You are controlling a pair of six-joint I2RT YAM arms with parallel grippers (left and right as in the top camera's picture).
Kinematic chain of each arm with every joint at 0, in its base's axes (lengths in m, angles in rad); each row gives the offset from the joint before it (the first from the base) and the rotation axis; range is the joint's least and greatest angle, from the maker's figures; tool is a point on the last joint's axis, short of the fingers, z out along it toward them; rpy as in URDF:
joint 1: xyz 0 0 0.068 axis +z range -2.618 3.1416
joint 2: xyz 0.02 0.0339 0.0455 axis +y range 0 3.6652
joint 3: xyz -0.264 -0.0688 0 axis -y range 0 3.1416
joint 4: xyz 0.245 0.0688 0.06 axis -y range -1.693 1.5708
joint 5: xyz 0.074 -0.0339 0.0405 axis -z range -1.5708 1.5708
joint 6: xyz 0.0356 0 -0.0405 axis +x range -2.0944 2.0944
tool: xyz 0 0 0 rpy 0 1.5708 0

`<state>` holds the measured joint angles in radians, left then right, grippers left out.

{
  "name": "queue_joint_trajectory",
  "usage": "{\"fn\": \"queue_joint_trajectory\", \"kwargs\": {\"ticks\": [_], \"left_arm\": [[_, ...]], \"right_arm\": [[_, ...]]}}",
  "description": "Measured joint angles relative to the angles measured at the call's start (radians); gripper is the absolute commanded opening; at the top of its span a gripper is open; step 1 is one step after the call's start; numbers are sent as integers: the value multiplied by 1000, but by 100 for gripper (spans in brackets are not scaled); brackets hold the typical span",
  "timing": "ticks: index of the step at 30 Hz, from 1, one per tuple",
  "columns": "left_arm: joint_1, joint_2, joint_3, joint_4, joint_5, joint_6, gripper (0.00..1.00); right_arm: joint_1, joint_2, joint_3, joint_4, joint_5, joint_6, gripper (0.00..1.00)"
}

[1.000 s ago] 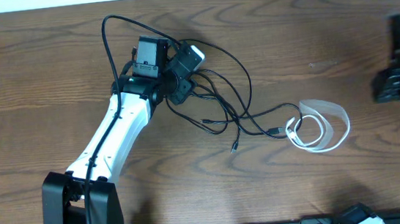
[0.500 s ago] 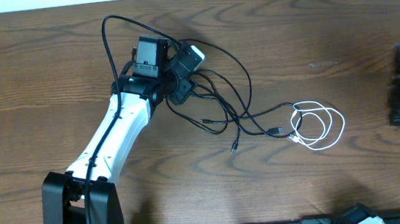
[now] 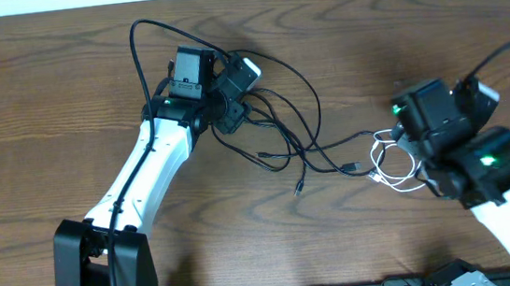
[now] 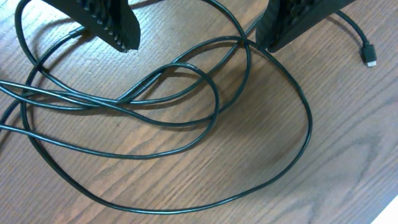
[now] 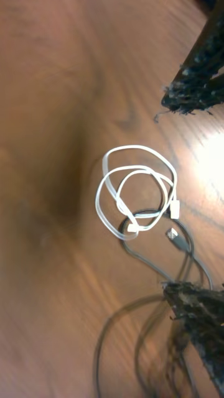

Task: Untangle cables

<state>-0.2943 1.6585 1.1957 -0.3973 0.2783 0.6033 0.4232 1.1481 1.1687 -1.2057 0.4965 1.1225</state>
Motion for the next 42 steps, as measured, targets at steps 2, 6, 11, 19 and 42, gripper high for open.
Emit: {"fn": "queue_joint_trajectory", "kwargs": {"ticks": [2,6,11,19,42], "left_arm": [[0,0,0,0,0,0,65],[0,0,0,-2,0,0,65],[0,0,0,-3,0,0,66],[0,0,0,-3,0,0,66],[0,0,0,-8,0,0,66]], "right_arm": [[0,4,-88,57,2,71,89],[0,7,-265,194,-18,173,89],[0,9,-443,343,-64,273,86],[0,8,-601,444,-96,357,48],[0,15,-822,845,84,323,99]]}}
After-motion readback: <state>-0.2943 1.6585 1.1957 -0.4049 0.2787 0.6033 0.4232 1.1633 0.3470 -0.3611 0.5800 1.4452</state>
